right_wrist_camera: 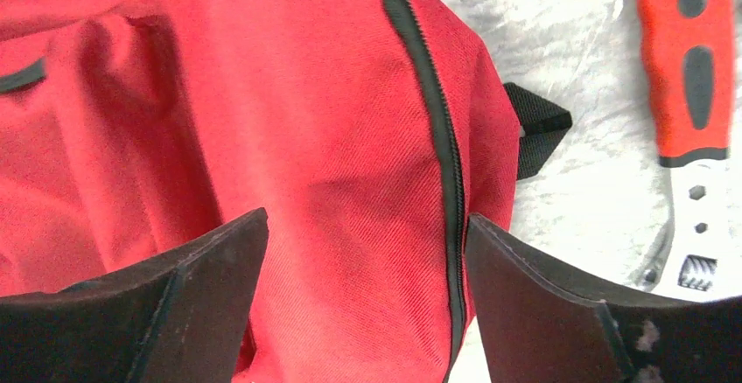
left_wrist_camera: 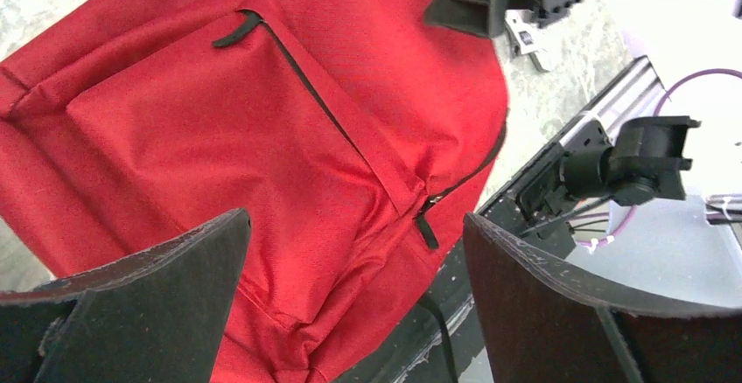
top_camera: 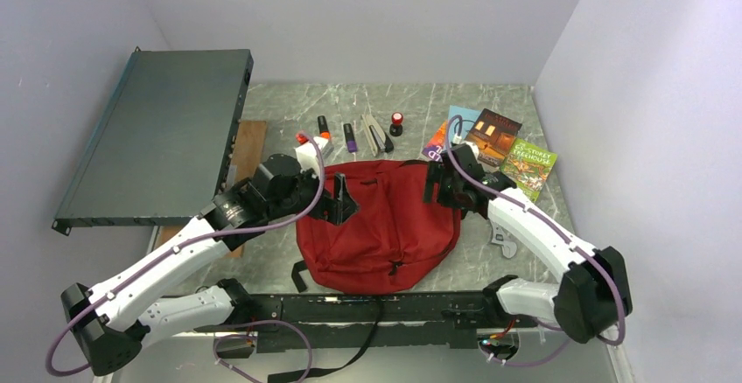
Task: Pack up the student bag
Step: Adjust the student bag at the center of the board, then unzip the student bag at the center of the board.
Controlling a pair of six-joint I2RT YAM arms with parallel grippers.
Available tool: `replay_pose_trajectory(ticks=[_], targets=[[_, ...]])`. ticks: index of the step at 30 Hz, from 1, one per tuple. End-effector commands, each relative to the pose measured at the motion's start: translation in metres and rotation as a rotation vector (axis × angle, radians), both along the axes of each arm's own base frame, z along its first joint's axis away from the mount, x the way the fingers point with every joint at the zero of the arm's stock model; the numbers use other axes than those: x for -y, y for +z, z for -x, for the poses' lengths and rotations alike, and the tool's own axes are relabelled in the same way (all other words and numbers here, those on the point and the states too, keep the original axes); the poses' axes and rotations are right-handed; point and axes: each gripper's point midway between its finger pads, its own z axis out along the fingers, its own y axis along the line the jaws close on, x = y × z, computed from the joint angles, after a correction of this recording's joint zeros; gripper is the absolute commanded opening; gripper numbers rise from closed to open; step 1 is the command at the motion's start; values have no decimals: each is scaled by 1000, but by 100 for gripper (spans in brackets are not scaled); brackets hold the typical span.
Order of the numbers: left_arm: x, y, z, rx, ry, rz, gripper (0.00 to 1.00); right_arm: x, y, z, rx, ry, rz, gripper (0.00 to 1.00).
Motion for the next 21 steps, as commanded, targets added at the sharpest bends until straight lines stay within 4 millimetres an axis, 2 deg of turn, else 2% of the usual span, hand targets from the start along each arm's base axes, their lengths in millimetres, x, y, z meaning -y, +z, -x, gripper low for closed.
replay_pose_trajectory(ticks=[1,3,6,8,12,17,21], targets=[[-5,10,-7,35,68,42,96,20,28,7,109,-53,198,87],[-7,2,-6,17,83,33,96,2,31,7,130,32,130,88],[-7,-10,-5,-13,94,31,95,-43,38,16,142,192,-40,84],[-6,-17,-4,-33,96,38,95,-55,46,19,177,213,-58,85],[-5,-19,-3,-47,105,55,97,-67,62,28,228,266,-28,88],[-11,-7,-3,-16,124,73,99,-54,61,32,254,242,27,99],[-18,6,-6,31,151,86,100,-59,80,32,308,266,-32,100]])
